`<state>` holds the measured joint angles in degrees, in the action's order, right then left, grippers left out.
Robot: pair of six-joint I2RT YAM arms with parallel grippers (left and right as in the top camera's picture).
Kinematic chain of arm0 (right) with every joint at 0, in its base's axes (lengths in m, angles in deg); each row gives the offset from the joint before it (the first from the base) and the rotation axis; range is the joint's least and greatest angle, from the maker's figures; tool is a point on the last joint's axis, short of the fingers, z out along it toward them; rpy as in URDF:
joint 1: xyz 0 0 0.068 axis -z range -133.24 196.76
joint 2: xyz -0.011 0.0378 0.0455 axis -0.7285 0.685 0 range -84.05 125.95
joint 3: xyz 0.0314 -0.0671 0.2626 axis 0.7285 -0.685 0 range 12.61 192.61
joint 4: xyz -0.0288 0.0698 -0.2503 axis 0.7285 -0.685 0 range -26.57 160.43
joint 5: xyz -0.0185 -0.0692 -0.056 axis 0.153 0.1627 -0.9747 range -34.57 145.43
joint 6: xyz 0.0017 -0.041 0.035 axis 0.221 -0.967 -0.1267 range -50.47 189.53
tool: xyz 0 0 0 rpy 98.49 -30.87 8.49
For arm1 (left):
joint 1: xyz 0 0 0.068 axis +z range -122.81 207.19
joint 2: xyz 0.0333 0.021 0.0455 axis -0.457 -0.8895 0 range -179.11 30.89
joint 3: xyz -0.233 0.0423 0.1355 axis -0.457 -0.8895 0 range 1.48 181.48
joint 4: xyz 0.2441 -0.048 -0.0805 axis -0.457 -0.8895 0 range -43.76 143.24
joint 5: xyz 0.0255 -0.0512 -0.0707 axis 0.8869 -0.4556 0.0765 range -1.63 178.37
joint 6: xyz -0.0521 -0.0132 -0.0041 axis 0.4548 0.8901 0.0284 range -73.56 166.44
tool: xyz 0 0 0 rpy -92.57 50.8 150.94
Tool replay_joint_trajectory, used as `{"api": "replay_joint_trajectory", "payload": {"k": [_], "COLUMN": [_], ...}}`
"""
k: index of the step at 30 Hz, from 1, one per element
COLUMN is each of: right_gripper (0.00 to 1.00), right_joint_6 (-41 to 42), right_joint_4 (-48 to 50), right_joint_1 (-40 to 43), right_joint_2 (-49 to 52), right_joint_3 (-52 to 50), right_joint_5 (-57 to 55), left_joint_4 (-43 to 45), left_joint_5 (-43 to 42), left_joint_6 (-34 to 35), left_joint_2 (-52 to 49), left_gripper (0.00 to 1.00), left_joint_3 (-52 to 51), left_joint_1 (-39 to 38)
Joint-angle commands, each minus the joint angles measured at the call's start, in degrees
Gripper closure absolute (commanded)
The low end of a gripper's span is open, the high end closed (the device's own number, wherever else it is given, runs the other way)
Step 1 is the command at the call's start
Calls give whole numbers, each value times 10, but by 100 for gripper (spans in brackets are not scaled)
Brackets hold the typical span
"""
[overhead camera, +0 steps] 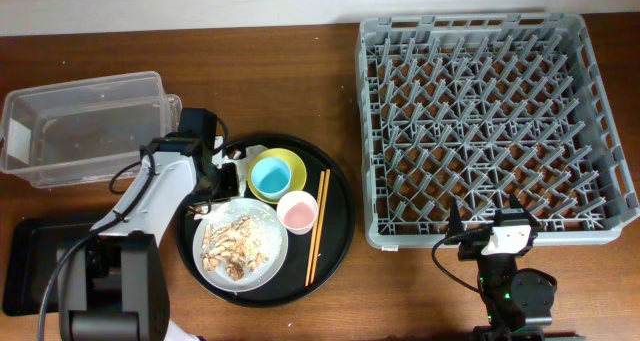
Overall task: Sort waste into correct bins and load items into the dishwasher rack
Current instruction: 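Carry the tissue with the left gripper into the clear plastic bin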
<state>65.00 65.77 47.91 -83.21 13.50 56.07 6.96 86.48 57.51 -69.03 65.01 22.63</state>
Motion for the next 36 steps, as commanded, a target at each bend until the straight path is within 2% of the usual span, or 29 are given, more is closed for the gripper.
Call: {"api": "replay_joint_trajectory", "payload": {"k": [1,3,6,9,10,11,13,15,18,19,20,21,22,23,24,25,27,28,29,31,32,33,35,36], "right_gripper": [2,2,2,2,2,2,2,2,2,2,2,2,2,2,2,2,2,2,2,2,2,2,2,2], "right_joint_6": [1,1,0,1,1,1,1,1,1,1,1,0,1,1,1,1,1,1,1,1,0,0,0,1], "right_joint_4": [1,1,1,1,1,1,1,1,1,1,1,1,1,1,1,1,1,1,1,1,1,1,1,1], "right_joint_1": [4,4,4,4,4,4,4,4,4,4,4,4,4,4,4,4,4,4,4,4,4,4,4,4], "right_joint_2": [-3,-4,-3,-4,-4,-4,-3,-3,-4,-3,-3,-3,-4,-3,-3,-4,-4,-3,-3,-4,-3,-3,-3,-4], "right_joint_3": [-6,-6,-6,-6,-6,-6,-6,-6,-6,-6,-6,-6,-6,-6,-6,-6,-6,-6,-6,-6,-6,-6,-6,-6], "right_joint_5": [-5,-5,-5,-5,-5,-5,-5,-5,-5,-5,-5,-5,-5,-5,-5,-5,-5,-5,-5,-5,-5,-5,-5,-5], "left_joint_4": [2,-40,-155,-189,-181,-153,-102,-14,83,106,122,131,135,132,124,105,37,-16,-57,-104,-101,-87,-45,-20], "left_joint_5": [-1,-47,-54,-54,-37,15,40,59,150,156,156,159,164,185,186,171,-26,-161,-211,-203,-177,-130,-19,-11], "left_joint_6": [-5,-5,13,13,33,89,93,93,92,92,90,90,90,90,90,90,90,55,12,-54,-54,-40,47,70], "left_joint_2": [-5,5,66,144,162,186,195,184,130,104,83,65,56,48,51,59,106,125,126,125,125,125,123,122], "left_gripper": [100,100,100,100,100,100,100,100,100,100,90,74,63,25,22,22,22,23,23,26,36,39,39,39], "left_joint_3": [-1,37,164,227,230,230,230,229,229,229,229,229,229,229,229,229,229,229,228,195,173,143,84,64], "left_joint_1": [-1,0,1,18,28,55,99,161,200,210,216,217,219,223,224,224,224,220,202,129,97,62,29,28]}}
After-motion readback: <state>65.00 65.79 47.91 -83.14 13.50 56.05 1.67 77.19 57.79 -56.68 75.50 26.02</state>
